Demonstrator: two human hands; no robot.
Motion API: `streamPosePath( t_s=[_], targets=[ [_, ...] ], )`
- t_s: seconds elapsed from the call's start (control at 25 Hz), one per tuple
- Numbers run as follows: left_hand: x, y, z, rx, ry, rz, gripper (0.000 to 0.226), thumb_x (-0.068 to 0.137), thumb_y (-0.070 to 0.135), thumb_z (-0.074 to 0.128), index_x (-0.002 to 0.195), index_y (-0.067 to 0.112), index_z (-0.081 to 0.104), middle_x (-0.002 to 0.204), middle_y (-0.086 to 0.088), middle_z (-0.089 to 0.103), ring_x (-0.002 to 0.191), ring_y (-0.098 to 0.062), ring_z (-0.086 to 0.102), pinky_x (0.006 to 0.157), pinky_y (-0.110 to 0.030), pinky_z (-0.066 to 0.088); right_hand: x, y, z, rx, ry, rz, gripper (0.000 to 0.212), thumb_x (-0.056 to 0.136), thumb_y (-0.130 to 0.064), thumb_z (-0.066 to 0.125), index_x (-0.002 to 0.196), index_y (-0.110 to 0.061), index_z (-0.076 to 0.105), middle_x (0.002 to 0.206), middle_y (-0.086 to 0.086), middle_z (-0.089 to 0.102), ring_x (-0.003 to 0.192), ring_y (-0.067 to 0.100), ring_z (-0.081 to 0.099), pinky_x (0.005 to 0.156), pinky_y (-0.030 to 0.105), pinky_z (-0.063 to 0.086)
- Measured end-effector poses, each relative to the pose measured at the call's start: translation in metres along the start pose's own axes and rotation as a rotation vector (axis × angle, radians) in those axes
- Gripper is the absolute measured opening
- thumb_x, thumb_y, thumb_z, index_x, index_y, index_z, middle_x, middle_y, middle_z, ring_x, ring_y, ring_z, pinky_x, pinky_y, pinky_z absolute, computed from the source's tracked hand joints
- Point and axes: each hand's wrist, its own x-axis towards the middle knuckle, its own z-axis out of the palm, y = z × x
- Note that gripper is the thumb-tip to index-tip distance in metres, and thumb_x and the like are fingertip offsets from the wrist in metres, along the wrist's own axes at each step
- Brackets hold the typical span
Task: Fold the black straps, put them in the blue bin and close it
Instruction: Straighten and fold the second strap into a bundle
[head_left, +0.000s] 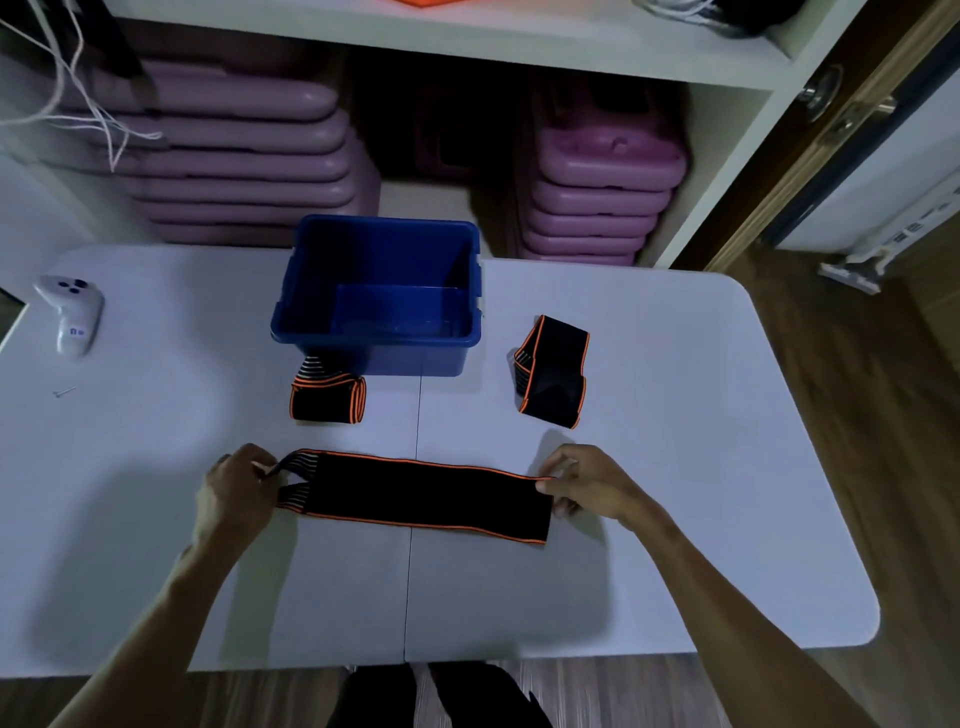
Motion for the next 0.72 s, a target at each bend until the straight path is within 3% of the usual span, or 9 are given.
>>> streamPosePath(
  t_s=[0.08, 0.16, 0.2, 0.28, 0.36, 0.44, 0.56, 0.6, 0.72],
  targets=[
    [-0.007, 0.008, -0.002, 0.098, 0.030, 0.022, 0.038, 0.078, 0.034, 0.072, 0.110, 0.017, 0.060, 0.114, -0.016, 0.056, 0.102, -0.039, 0.056, 0.070, -0.040, 0.044, 0.002, -0.007, -0.001, 0.049, 0.237, -0.017, 0.017, 0.085, -0.027, 0.073, 0.095, -0.014, 0.066, 0.074, 0.003, 0.070, 0.064, 0.019, 0.067, 0.064, 0.028, 0.057],
    [-0.019, 0.027, 0.002, 0.165, 0.159, 0.122, 0.043, 0.080, 0.037, 0.070, 0.116, 0.020, 0.056, 0.120, -0.014, 0.050, 0.107, -0.039, 0.048, 0.077, -0.046, 0.045, 0.010, -0.015, -0.009, 0.097, 0.499, 0.006, 0.025, 0.086, -0.038, 0.068, 0.103, -0.020, 0.063, 0.082, -0.001, 0.067, 0.076, 0.017, 0.066, 0.072, 0.031, 0.055],
    [-0.024, 0.039, 0.008, 0.159, 0.207, 0.205, 0.040, 0.081, 0.036, 0.069, 0.116, 0.020, 0.056, 0.120, -0.014, 0.049, 0.106, -0.038, 0.048, 0.079, -0.048, 0.046, 0.014, -0.020, -0.014, 0.158, 0.548, 0.035, 0.035, 0.086, -0.042, 0.068, 0.112, -0.020, 0.059, 0.088, -0.001, 0.065, 0.084, 0.019, 0.064, 0.076, 0.033, 0.054],
    [-0.032, 0.063, 0.023, 0.099, 0.199, 0.351, 0.030, 0.085, 0.031, 0.064, 0.112, 0.020, 0.058, 0.117, -0.012, 0.051, 0.102, -0.035, 0.051, 0.077, -0.047, 0.050, 0.025, -0.029, -0.019, 0.297, 0.503, 0.101, 0.040, 0.087, -0.042, 0.068, 0.116, -0.019, 0.056, 0.092, 0.002, 0.059, 0.090, 0.023, 0.060, 0.080, 0.039, 0.055],
    [-0.037, 0.084, 0.044, 0.059, 0.138, 0.476, 0.024, 0.084, 0.027, 0.061, 0.107, 0.018, 0.061, 0.115, -0.009, 0.054, 0.097, -0.030, 0.055, 0.074, -0.046, 0.052, 0.033, -0.036, -0.017, 0.408, 0.436, 0.133, 0.021, 0.089, -0.032, 0.069, 0.091, -0.015, 0.056, 0.079, 0.007, 0.052, 0.075, 0.027, 0.050, 0.064, 0.036, 0.048],
    [-0.038, 0.104, 0.063, 0.032, 0.048, 0.545, 0.021, 0.085, 0.024, 0.060, 0.105, 0.016, 0.062, 0.111, -0.007, 0.057, 0.093, -0.026, 0.057, 0.076, -0.044, 0.053, 0.034, -0.038, -0.012, 0.425, 0.341, 0.158, 0.025, 0.089, -0.023, 0.067, 0.073, -0.011, 0.053, 0.069, 0.010, 0.050, 0.064, 0.025, 0.046, 0.055, 0.030, 0.036],
    [-0.033, 0.133, 0.084, -0.083, -0.115, 0.515, 0.015, 0.089, 0.020, 0.056, 0.101, 0.014, 0.062, 0.100, -0.006, 0.060, 0.082, -0.020, 0.060, 0.078, -0.040, 0.054, 0.020, -0.034, -0.006, 0.519, 0.030, 0.182, 0.015, 0.094, -0.022, 0.060, 0.084, -0.010, 0.060, 0.069, 0.008, 0.057, 0.060, 0.020, 0.052, 0.053, 0.027, 0.035],
    [-0.029, 0.142, 0.089, -0.097, -0.149, 0.498, 0.013, 0.090, 0.018, 0.055, 0.100, 0.012, 0.062, 0.098, -0.006, 0.061, 0.080, -0.020, 0.060, 0.078, -0.038, 0.054, 0.016, -0.028, -0.006, 0.514, 0.007, 0.213, 0.015, 0.095, -0.022, 0.056, 0.087, -0.009, 0.058, 0.069, 0.009, 0.056, 0.060, 0.020, 0.051, 0.052, 0.027, 0.035],
    [-0.019, 0.169, 0.107, -0.114, -0.193, 0.446, 0.015, 0.091, 0.020, 0.054, 0.096, 0.008, 0.063, 0.099, -0.011, 0.069, 0.088, -0.025, 0.064, 0.079, -0.034, 0.052, 0.007, -0.006, -0.015, 0.417, 0.292, 0.312, 0.017, 0.096, -0.022, 0.046, 0.095, -0.009, 0.056, 0.082, 0.011, 0.056, 0.069, 0.024, 0.052, 0.058, 0.031, 0.039]
  ],
)
